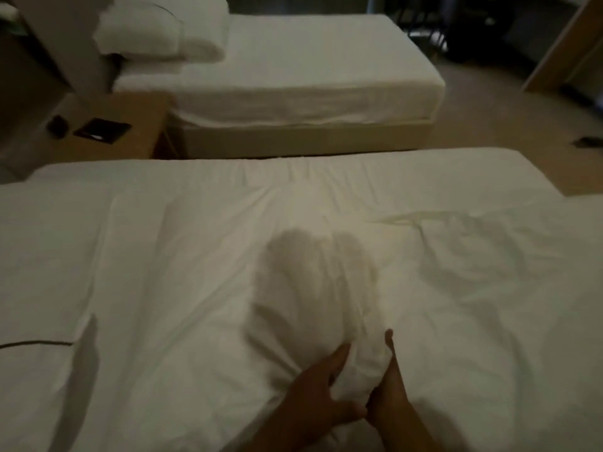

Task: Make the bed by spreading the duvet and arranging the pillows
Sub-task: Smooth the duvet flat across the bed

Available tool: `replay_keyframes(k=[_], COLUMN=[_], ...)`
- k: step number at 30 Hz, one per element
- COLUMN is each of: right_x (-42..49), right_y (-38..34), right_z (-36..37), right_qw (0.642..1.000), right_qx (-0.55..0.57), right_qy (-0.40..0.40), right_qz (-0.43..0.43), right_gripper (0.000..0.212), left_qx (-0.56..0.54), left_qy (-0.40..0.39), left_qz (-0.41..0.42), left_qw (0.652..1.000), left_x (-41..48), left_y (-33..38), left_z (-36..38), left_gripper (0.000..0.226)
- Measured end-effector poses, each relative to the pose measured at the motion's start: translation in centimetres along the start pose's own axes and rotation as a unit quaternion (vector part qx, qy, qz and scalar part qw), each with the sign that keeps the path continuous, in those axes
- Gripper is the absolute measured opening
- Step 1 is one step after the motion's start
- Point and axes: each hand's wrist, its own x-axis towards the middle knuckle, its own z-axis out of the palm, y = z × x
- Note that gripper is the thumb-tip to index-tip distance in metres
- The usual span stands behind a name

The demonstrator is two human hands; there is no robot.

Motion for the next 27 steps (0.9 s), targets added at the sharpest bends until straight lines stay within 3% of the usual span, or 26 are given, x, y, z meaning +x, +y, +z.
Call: replay_keyframes(k=[2, 3, 5, 7, 9, 11, 13, 15, 17, 19, 21, 23, 27], right_x=[1.1, 1.2, 2.1, 2.8, 3.6, 5.3, 6.4, 7.6, 8.5, 9.4, 11.6, 14.6, 19.3], right_y=[1.3, 1.4, 1.0, -0.5, -2.9, -5.1, -6.8, -7.0, -6.2, -4.9, -3.5, -2.6, -0.7], right_z=[-2.2, -2.8, -4.2, -3.4, -1.6, 0.4, 4.0, 8.1, 12.3, 16.2, 17.7, 16.9, 12.8], right_qw=[0.997, 0.993, 0.991, 0.992, 0.984, 0.914, 0.845, 0.766, 0.672, 0.574, 0.499, 0.46, 0.468], right_qx=[0.063, 0.083, 0.081, -0.006, -0.163, -0.39, -0.485, -0.561, -0.643, -0.721, -0.77, -0.795, -0.784], right_qy=[-0.011, 0.026, 0.01, 0.003, -0.002, 0.09, 0.125, 0.111, 0.068, 0.022, -0.007, -0.004, 0.036], right_qz=[0.042, 0.077, 0.107, 0.127, 0.072, -0.074, -0.186, -0.292, -0.361, -0.387, -0.397, -0.394, -0.406], right_gripper=[0.081, 0.095, 0.091, 0.074, 0.056, 0.042, 0.054, 0.062, 0.066, 0.069, 0.071, 0.073, 0.078], left_qx=[-0.009, -0.01, -0.021, -0.001, 0.027, -0.021, -0.057, -0.044, 0.049, 0.183, 0.343, 0.426, 0.481], left_qy=[0.007, 0.02, 0.019, -0.003, -0.017, -0.01, 0.05, 0.156, 0.268, 0.362, 0.39, 0.371, 0.314], left_qz=[-0.024, -0.039, -0.053, -0.044, -0.059, -0.063, -0.047, -0.02, 0.011, 0.01, -0.028, -0.043, -0.025], left_qw=[1.0, 0.999, 0.998, 0.999, 0.998, 0.998, 0.996, 0.987, 0.962, 0.914, 0.854, 0.824, 0.818], left_x=[0.9, 1.2, 1.5, 1.4, 1.3, 1.3, 1.3, 1.3, 1.6, 2.2, 3.2, 4.0, 6.4], left_y=[-1.9, -2.8, -3.7, -4.0, -3.1, -1.2, 0.7, 1.9, 2.0, 0.8, -1.9, -5.1, -10.4], left_z=[2.3, 3.1, 4.0, 4.0, 2.8, 0.5, -2.7, -6.2, -9.2, -11.5, -12.6, -11.9, -8.8], left_gripper=[0.093, 0.091, 0.09, 0.087, 0.074, 0.049, 0.035, 0.032, 0.021, 0.023, 0.033, 0.047, 0.066])
